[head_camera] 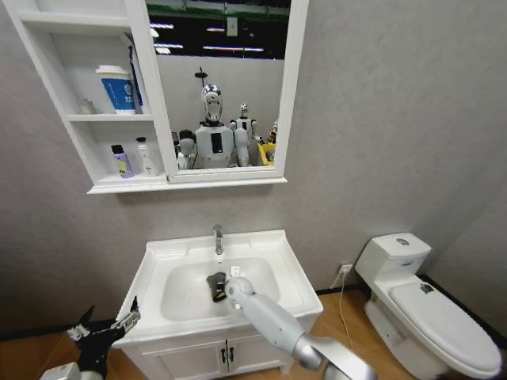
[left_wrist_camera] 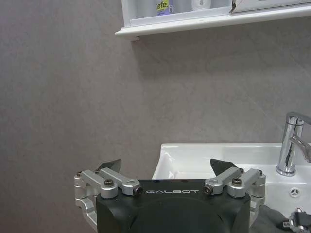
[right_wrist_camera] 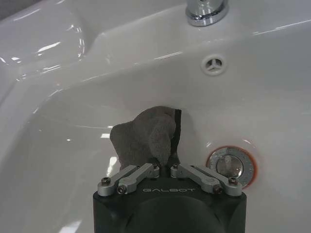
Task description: Move facial cleanser and shampoo from washbasin to cabinet, then wipe washbasin with towel.
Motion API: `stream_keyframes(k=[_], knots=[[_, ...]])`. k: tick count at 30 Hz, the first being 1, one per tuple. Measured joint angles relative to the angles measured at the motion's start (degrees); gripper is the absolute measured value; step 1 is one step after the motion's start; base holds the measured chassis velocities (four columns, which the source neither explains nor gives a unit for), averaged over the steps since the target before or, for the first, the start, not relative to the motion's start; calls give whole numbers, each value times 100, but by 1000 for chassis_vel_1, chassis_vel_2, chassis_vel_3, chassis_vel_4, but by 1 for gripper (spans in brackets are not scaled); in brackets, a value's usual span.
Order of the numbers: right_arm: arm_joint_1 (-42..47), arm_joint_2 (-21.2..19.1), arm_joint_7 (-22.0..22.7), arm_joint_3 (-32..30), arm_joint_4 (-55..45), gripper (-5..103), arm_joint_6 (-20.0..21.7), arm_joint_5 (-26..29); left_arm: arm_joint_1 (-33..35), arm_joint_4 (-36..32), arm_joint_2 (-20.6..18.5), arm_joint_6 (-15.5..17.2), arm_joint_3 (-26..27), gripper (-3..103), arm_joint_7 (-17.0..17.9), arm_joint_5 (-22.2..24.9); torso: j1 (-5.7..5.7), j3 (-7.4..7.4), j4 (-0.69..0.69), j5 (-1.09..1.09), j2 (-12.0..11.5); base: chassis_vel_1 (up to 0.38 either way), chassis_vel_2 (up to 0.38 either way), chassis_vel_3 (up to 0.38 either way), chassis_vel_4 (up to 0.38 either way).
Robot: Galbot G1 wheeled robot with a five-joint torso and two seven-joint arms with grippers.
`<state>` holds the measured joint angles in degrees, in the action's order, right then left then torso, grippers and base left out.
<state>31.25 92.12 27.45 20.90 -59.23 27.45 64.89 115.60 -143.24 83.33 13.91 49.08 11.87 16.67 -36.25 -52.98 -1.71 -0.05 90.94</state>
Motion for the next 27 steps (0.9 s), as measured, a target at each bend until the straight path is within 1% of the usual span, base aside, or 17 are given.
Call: stream_keyframes(k=[1, 6, 11, 14, 15, 16, 23, 25, 26, 27], knots=[[-17, 0, 78, 57, -223, 5, -7, -5, 0, 0, 0, 0, 0, 100, 0, 0, 0, 0, -3, 0, 0, 0, 0, 0, 0], [-93, 23, 243, 199, -468, 5, -20, -2, 0, 0, 0, 0, 0, 100, 0, 0, 0, 0, -2, 2, 0, 0, 0, 0, 0], [-112, 19, 234, 242, -327, 5, -32, 75, 0, 0, 0, 0, 0, 100, -1, 0, -1, 0, -3, 1, 0, 0, 0, 0, 0], [-72, 16, 186, 253, -325, 5, -51, 211, 0, 0, 0, 0, 0, 100, 0, 0, 0, 0, -2, 2, 0, 0, 0, 0, 0], [-37, 14, 143, 251, -319, 5, -78, 386, 0, 0, 0, 0, 0, 100, 0, 0, 0, 0, -2, 2, 0, 0, 0, 0, 0], [-18, 13, 122, 238, -270, 5, -82, 470, 0, 0, 0, 0, 0, 100, 0, 0, 0, 0, -2, 2, 0, 0, 0, 0, 0], [42, 7, 118, 32, 121, 5, -55, 434, 0, 0, 0, 0, 0, 100, 0, 0, 0, 0, -3, 2, 0, 0, 0, 0, 0], [80, 7, 255, -79, 110, 5, 46, 406, 0, 0, 0, 0, 0, 100, 0, 0, -1, 0, -2, 3, 0, 0, 0, 0, 0], [80, 7, 255, -79, 110, 5, 46, 406, 0, 0, 0, 0, 0, 100, 0, 0, -1, 0, -2, 3, 0, 0, 0, 0, 0], [94, 6, 391, -154, 64, 5, 129, 392, 0, 0, 0, 0, 0, 100, 0, 0, 0, 0, -3, 2, 0, 0, 0, 0, 0]])
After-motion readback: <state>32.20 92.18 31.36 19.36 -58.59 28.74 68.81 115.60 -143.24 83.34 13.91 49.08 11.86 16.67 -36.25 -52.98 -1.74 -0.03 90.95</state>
